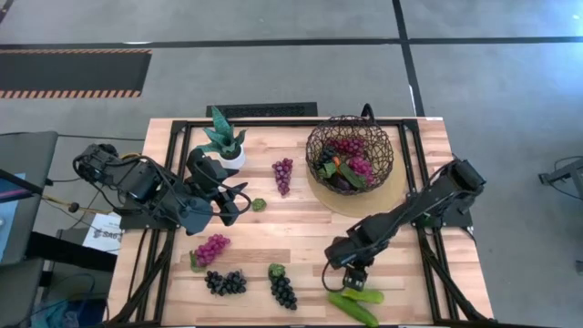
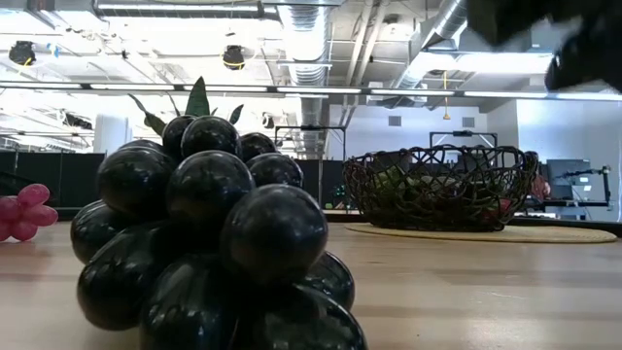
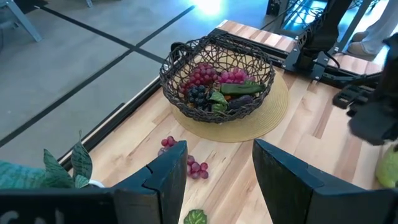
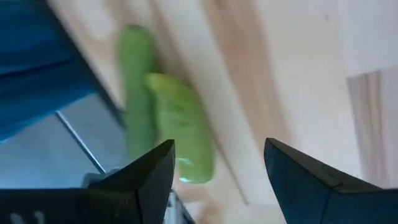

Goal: Build produce basket
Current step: Put the green cucumber into the black wire basket

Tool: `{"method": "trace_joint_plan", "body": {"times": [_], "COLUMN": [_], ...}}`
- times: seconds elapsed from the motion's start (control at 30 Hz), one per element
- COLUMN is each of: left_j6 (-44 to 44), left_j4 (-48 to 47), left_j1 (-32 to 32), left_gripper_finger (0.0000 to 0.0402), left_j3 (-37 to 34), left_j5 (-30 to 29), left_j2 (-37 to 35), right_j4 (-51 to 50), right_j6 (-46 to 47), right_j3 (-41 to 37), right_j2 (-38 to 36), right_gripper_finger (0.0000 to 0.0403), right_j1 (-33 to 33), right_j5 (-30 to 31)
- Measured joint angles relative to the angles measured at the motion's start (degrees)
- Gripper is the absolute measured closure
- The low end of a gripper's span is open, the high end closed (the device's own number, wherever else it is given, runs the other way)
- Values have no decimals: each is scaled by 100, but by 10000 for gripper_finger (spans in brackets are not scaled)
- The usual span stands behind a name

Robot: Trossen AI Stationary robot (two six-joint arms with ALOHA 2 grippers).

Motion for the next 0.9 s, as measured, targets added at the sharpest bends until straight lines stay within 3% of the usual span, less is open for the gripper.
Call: {"method": "trace_joint_plan", "body": {"times": [0.37,0.9], "left_j6": [2,-24], "left_j4": [2,2], "left_j1": [-1,0], "left_gripper_finger": [231,231], "left_j3": [0,4], "left_j5": [35,-8], "left_j2": [0,80], "right_j4": [-264,-140], "right_j6": [164,1073], "right_j3": [461,447], "right_j2": [-450,-23], "right_gripper_finger": [138,138], "right_j1": [1009,1936], "right_j5": [853,1735]}}
